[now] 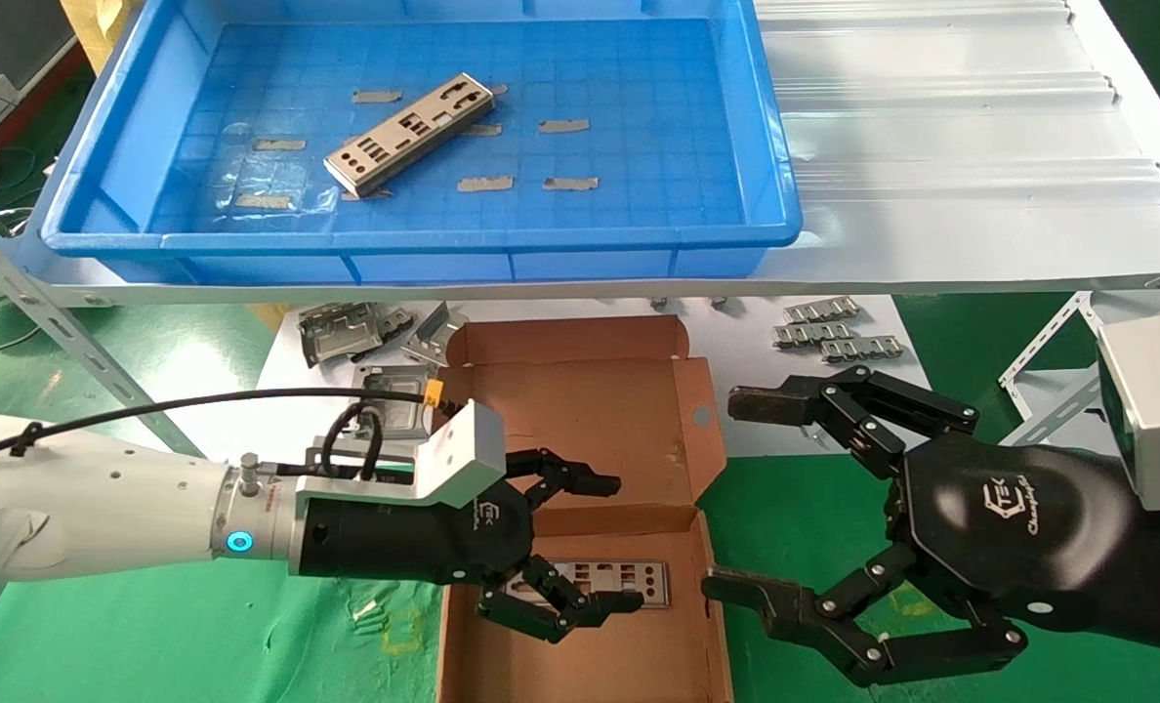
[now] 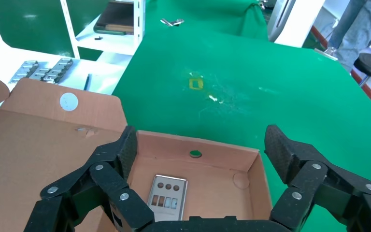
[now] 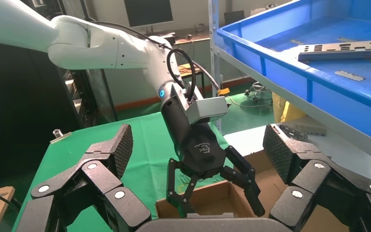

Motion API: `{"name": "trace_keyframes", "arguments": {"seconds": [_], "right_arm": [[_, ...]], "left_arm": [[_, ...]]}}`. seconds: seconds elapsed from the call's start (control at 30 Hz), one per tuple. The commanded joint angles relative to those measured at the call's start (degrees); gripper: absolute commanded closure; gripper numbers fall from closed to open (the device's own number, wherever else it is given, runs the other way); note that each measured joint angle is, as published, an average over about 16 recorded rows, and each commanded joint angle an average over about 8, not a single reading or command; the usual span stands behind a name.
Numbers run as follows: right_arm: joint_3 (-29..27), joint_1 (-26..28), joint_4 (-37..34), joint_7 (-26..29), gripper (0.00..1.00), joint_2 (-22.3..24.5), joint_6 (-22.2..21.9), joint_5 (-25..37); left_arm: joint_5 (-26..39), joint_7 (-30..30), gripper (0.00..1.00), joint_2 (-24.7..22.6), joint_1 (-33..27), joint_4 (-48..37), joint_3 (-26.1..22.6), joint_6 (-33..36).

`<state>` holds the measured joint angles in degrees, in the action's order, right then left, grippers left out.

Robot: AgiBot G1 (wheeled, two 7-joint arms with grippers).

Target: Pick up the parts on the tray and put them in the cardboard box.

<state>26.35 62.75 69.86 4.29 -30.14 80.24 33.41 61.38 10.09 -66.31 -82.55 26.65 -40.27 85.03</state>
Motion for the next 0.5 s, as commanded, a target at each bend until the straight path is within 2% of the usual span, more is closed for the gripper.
{"name": "trace_keyframes", "arguments": {"seconds": [0.03, 0.5], "right_arm": [[0.0, 0.0, 0.0, 0.0, 0.0, 0.0, 0.0, 0.0], [0.0, 0.0, 0.0, 0.0, 0.0, 0.0, 0.0, 0.0]], "left_arm": [[0.1, 0.03, 0.0, -0.1, -0.04, -0.11, -0.09, -0.12], [-3.42, -3.84, 0.0, 5.69, 3.84, 8.65, 4.38, -0.09]]}}
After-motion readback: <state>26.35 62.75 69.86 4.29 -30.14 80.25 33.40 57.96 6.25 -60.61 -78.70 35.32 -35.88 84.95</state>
